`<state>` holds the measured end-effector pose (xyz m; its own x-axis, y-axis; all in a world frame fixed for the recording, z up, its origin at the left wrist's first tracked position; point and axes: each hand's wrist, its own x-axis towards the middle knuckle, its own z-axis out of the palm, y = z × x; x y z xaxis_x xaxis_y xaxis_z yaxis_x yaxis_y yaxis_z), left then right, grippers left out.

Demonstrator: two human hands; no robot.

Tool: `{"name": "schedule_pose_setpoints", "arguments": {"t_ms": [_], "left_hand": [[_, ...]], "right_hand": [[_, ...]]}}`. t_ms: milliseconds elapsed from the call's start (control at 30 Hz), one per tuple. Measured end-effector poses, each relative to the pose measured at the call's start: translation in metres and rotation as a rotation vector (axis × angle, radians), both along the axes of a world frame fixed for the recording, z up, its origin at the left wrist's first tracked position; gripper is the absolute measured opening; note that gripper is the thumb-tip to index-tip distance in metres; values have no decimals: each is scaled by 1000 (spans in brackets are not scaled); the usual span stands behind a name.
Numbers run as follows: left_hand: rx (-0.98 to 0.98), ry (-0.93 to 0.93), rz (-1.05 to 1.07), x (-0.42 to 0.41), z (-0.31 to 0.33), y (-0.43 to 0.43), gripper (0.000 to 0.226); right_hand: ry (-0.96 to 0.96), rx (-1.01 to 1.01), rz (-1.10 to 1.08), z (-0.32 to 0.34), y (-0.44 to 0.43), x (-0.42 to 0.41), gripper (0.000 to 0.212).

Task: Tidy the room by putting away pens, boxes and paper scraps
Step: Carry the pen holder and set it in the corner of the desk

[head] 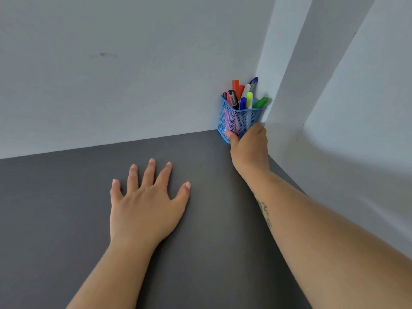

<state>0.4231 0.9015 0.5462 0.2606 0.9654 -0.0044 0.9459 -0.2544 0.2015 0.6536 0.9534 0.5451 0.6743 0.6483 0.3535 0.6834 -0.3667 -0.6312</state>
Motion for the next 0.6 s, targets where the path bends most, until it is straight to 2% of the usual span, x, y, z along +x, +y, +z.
{"name": "schedule_pose_setpoints", "arguments": {"t_ms": [233,367,500,600], "left_hand": [[-5,12,-8,0,0,0,71],[-12,19,-14,-1,0,-1,72],[-24,22,-9,1,-2,3,72],[-24,33,-17,2,-1,3,72]], "right_hand": [[-94,-128,-41,3,-23,-8,71],[-177,-295,97,3,-66,-23,57],[-203,-543,236,4,-109,-44,62],[-221,-633,274,8,-151,-64,66]]}}
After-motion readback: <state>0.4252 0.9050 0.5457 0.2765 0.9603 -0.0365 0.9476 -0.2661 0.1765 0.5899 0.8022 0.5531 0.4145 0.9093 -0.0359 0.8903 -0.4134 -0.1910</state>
